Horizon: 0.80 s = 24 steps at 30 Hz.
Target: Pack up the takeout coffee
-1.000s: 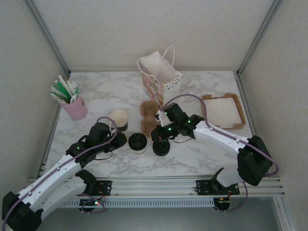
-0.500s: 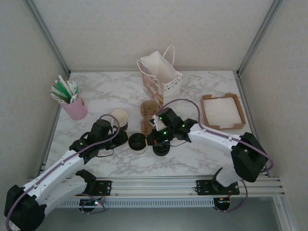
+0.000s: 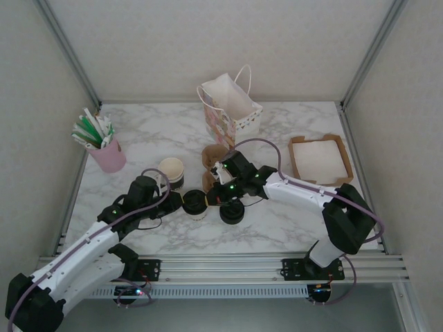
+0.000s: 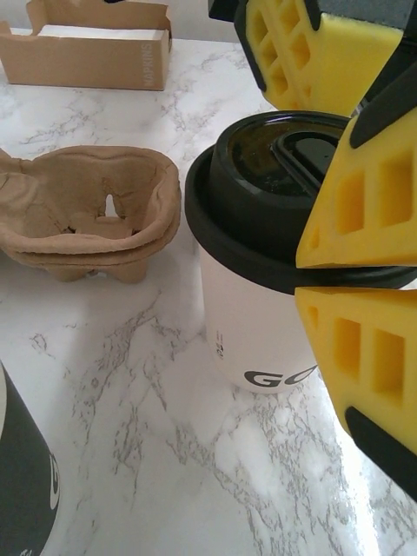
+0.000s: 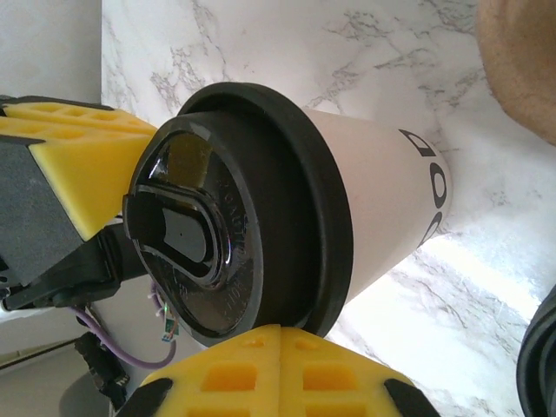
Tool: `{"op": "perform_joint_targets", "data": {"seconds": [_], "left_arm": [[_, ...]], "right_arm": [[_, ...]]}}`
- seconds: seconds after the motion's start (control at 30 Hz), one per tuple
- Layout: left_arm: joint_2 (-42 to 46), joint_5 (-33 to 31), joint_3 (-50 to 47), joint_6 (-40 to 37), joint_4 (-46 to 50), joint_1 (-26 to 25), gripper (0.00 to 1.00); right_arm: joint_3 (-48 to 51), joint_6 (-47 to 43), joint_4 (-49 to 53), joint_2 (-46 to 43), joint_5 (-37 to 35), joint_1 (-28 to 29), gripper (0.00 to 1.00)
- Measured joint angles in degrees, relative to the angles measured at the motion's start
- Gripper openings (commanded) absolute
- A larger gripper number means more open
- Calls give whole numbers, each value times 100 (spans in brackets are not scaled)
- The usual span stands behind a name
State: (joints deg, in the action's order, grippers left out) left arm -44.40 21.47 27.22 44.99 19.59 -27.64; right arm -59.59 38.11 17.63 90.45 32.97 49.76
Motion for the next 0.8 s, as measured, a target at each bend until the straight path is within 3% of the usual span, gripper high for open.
{"op": "perform_joint_targets", "data": {"seconds": [0.5, 0.8], "left_arm": [[175, -11, -122, 9, 0, 11, 14], [348, -177, 79, 44, 448, 9, 29]], "right_arm": [[-116, -81, 42, 107, -28, -22, 3], [-240, -234, 411, -46, -227, 4, 14]]}}
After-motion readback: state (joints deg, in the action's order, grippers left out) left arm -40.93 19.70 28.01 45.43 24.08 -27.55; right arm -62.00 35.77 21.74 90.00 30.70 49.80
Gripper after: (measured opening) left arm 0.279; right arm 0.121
